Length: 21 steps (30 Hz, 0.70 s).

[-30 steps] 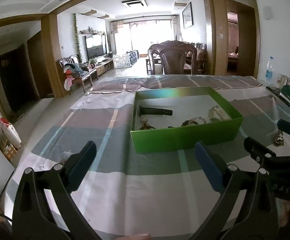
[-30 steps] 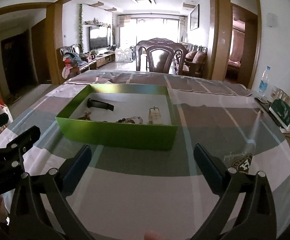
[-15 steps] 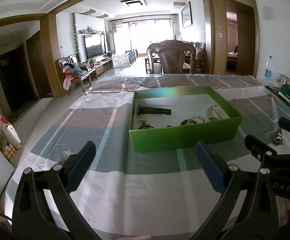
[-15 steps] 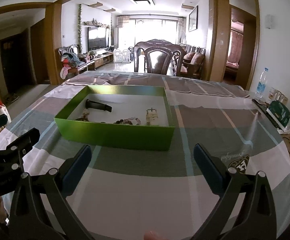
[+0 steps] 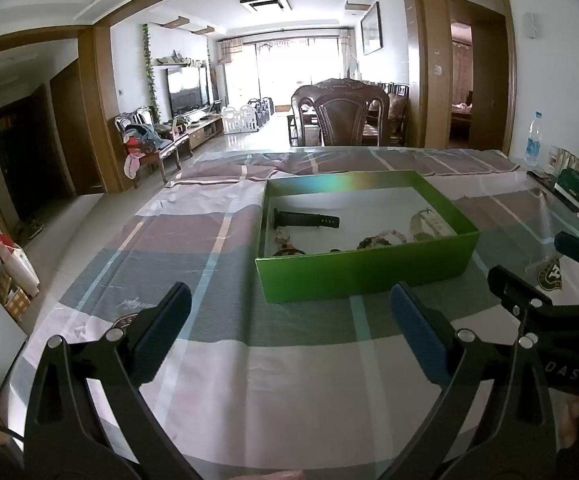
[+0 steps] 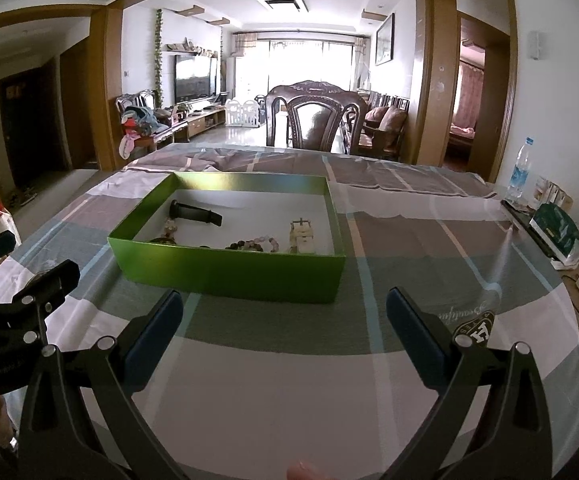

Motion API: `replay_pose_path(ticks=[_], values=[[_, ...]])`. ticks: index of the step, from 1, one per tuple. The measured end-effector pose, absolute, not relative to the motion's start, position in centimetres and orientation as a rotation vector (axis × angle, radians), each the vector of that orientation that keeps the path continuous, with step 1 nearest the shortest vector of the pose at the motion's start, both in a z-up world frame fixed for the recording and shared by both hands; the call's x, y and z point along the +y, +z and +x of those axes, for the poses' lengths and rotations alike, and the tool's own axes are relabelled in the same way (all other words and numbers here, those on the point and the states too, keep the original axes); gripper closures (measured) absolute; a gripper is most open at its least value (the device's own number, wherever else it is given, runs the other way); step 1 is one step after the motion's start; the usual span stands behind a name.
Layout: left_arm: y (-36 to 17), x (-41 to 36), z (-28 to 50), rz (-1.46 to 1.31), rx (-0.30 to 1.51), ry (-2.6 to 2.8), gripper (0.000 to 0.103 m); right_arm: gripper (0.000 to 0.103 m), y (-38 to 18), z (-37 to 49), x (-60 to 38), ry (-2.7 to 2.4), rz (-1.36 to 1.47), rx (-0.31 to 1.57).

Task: Organize jewelry

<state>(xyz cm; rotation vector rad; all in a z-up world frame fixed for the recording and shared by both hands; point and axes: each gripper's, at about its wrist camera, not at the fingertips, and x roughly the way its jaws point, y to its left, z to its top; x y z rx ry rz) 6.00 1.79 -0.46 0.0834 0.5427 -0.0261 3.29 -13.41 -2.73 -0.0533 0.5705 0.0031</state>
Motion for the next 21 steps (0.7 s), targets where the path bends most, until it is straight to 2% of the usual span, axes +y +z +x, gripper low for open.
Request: replay_pose_path(ticks=[21], values=[[-0.65,2.07,5.71,0.088,0.544,-0.028,0.004,0.004,-2.64,3.29,-13.49,0.000,-0.057,0.570]])
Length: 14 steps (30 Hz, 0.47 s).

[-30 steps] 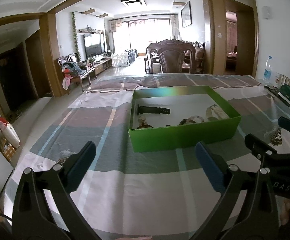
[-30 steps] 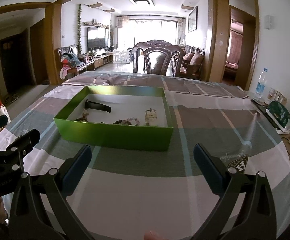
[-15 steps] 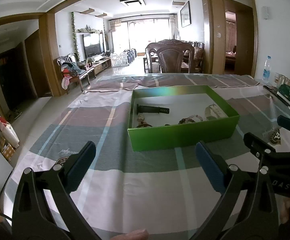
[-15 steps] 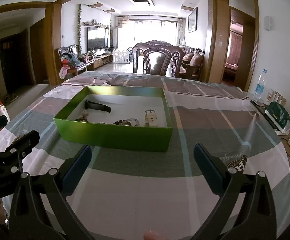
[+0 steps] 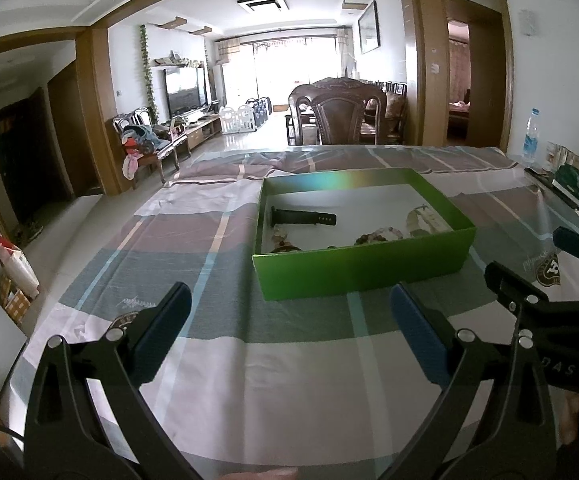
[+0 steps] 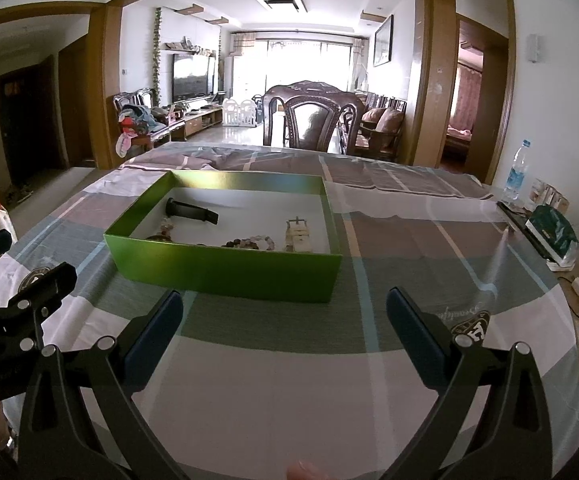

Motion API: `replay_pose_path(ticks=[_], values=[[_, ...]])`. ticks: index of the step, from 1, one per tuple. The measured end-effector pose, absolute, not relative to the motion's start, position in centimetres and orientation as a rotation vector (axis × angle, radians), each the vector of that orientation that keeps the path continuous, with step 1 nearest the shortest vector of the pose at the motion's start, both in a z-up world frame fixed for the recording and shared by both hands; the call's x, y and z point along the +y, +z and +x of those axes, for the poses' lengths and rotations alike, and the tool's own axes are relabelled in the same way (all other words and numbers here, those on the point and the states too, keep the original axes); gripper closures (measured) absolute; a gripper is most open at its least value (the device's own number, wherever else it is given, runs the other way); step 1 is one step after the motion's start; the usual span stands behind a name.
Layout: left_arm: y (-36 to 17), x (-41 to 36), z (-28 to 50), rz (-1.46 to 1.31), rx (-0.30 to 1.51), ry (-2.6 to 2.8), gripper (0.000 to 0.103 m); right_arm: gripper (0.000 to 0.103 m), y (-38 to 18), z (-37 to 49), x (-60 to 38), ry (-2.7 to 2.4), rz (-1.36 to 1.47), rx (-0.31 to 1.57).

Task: Organize jewelry

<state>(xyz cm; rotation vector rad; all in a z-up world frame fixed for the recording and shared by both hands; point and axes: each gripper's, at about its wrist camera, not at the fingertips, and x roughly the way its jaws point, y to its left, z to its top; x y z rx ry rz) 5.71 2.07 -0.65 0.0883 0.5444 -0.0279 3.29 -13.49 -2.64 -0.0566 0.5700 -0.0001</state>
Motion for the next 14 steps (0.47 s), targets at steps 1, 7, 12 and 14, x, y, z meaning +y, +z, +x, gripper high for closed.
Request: replay_pose_path(ticks=[1,7,12,14], values=[[-0.7,2.2,5.7,0.088,0.547,-0.021,0.004,0.004,-2.6,3.3,-13.5,0.001,-0.056,0.569],[-1.1,2.2,5.7,0.085,0.563,-0.027,0.004,0.004,-2.7,3.3,-14.1,-0.003,-0.056,0.576],[-2.6,2.3,6.5,0.078,0.639,-0.033,0.004,0.004,-4.1,4.1,-14.7,-0.010,-0.062,0.632],[-4.3,2.1,7.2,0.077,0.702,-0.039,0.004,0.003,-5.7,5.0,-15.0,-0.005,-0.061,0.695]])
